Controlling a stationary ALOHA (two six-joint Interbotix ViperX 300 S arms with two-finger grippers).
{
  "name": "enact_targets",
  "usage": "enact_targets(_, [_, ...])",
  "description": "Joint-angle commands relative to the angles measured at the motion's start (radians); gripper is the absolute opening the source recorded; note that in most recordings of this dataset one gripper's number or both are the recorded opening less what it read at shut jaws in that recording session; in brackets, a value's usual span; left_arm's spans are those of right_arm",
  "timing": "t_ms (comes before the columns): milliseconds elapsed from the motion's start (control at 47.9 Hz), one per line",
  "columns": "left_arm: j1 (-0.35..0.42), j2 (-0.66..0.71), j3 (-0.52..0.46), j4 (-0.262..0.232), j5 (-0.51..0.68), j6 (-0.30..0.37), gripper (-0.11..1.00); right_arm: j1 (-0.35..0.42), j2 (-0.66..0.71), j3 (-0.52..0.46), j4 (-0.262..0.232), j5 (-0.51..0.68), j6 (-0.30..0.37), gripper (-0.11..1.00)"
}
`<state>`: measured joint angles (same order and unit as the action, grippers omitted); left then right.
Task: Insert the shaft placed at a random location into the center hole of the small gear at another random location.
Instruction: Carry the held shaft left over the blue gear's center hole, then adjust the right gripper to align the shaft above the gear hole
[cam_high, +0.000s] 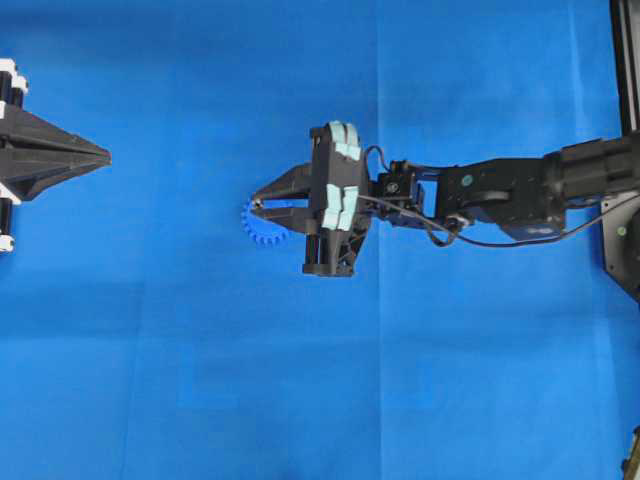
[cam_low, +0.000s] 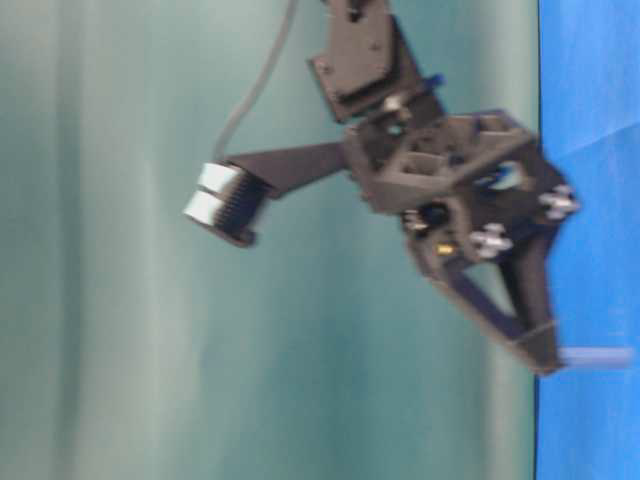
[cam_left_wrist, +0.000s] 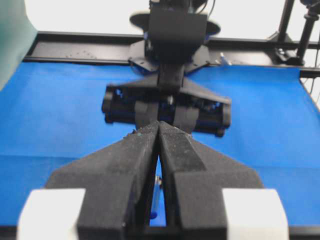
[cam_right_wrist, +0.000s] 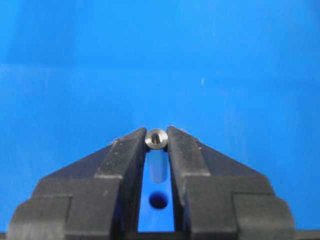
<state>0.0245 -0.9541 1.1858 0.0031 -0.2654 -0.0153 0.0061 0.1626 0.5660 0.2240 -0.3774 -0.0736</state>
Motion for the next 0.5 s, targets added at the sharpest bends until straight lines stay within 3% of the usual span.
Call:
enact_targets(0, [0.003, 0.002, -0.009, 0.003, -0.005, 0.002, 0.00, 0.005, -0.058, -0.006, -0.002, -0.003, -0.014, 0.03])
enact_targets(480, [0.002, 0.002, -0.009, 0.002, -0.005, 0.002, 0.00, 0.011, -0.003, -0.011, 0.014, 0.003, -0.014, 0.03])
